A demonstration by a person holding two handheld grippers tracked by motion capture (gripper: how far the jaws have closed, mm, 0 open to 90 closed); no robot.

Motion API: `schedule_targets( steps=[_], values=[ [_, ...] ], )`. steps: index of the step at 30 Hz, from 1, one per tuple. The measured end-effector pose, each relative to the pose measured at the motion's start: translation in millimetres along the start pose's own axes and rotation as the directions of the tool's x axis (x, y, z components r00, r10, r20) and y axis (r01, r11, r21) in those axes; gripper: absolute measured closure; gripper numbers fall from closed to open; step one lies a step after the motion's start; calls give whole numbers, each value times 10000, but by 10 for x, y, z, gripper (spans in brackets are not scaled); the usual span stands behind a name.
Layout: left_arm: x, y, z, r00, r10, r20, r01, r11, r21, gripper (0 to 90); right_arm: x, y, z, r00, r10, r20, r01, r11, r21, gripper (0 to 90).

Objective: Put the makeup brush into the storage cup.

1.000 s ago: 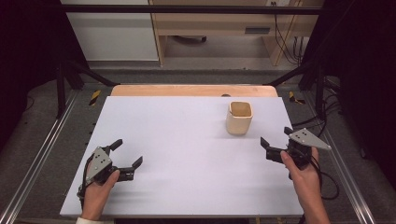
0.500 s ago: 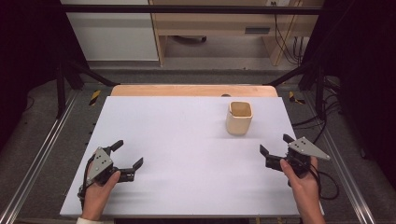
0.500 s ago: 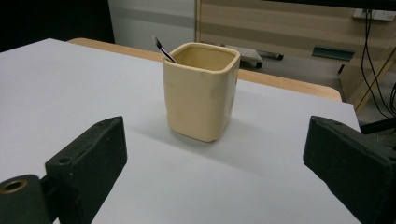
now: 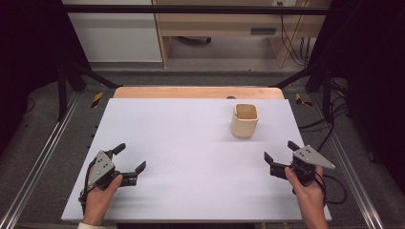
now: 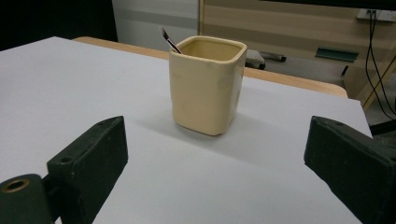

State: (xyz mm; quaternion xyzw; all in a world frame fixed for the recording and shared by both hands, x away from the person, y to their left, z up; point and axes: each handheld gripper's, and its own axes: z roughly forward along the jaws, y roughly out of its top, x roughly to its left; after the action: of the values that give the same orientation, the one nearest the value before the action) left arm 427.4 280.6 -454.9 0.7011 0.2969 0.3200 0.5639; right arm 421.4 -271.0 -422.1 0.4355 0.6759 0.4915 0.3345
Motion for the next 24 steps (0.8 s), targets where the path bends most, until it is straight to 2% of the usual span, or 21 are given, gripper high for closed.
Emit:
schedule_targets(
  steps=[3, 17, 24],
  values=[
    [2, 6, -1, 10000, 4, 0, -4, 10000, -26, 27, 6, -27, 2, 10000, 79, -48, -79, 10000, -3, 64],
    [-33, 85, -5, 9997, 246, 80, -247, 9996, 131, 27, 43, -118, 65, 9998, -135, -168, 129, 9992, -373, 62],
    [-28, 48, -35, 9999, 162, 20, -162, 9997, 155, 27, 78, -167, 119, 9993, -283, -261, 267, 9978, -601, 63]
  ],
)
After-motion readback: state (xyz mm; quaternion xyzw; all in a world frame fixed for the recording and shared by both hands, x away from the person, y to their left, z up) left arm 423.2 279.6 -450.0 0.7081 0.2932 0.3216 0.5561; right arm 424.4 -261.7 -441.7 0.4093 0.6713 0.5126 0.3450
